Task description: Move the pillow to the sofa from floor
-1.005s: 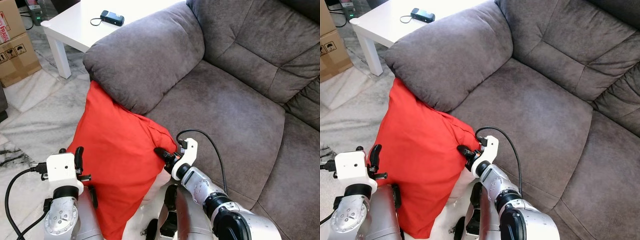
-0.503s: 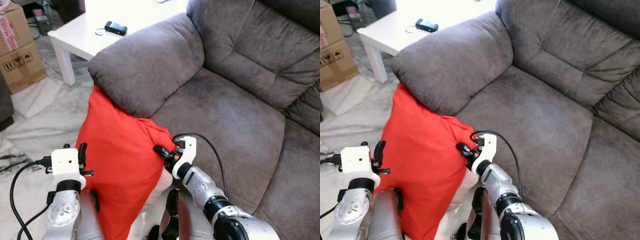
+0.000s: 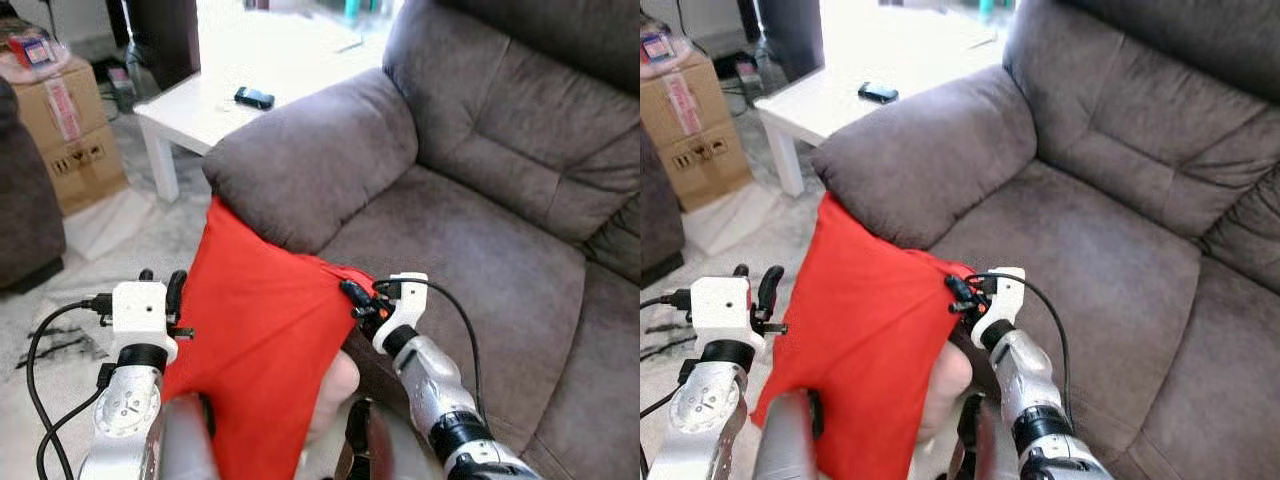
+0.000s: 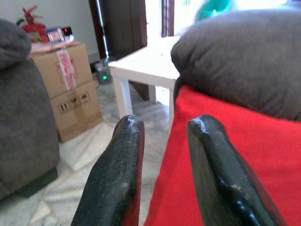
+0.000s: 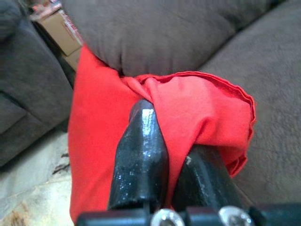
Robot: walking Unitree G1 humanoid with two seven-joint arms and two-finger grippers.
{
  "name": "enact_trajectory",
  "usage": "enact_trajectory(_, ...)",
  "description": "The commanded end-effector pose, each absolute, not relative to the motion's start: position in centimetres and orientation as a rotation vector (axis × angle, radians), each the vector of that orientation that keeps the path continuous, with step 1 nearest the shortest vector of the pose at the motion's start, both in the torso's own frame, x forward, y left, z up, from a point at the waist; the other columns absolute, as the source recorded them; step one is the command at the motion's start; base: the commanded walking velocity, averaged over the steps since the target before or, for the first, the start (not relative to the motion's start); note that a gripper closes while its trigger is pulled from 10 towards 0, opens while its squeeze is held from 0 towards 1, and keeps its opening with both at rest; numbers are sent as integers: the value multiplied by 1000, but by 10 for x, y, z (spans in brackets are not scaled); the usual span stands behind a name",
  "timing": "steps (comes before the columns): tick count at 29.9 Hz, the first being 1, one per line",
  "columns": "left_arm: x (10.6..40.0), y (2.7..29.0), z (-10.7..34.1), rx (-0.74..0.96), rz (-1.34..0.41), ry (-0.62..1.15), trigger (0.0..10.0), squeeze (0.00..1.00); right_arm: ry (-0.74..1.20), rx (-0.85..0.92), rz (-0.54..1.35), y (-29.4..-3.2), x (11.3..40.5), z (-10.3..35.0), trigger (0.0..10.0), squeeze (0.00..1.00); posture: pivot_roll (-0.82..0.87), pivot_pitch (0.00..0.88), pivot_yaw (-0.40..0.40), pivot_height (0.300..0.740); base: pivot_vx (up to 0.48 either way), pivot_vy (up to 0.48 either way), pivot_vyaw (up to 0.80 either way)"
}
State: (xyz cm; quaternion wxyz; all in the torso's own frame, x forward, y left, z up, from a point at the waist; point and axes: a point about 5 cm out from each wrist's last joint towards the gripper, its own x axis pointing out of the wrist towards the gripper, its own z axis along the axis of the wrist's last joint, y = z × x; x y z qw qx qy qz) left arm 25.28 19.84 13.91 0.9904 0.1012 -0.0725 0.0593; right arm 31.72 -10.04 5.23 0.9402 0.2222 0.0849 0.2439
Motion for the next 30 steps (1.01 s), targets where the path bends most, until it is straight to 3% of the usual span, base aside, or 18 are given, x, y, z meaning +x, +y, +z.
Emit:
enact_trajectory(1, 255, 191, 139, 194, 84, -152, 10000, 0, 17, 424, 451, -118, 329, 81, 10000, 0, 271, 0, -194, 556, 0, 0, 0)
enact_trajectory(30, 262, 176, 147, 210, 19, -188, 10000, 0, -25, 451, 476, -112, 300, 95, 10000, 0, 260, 1, -166, 556, 0, 0, 0)
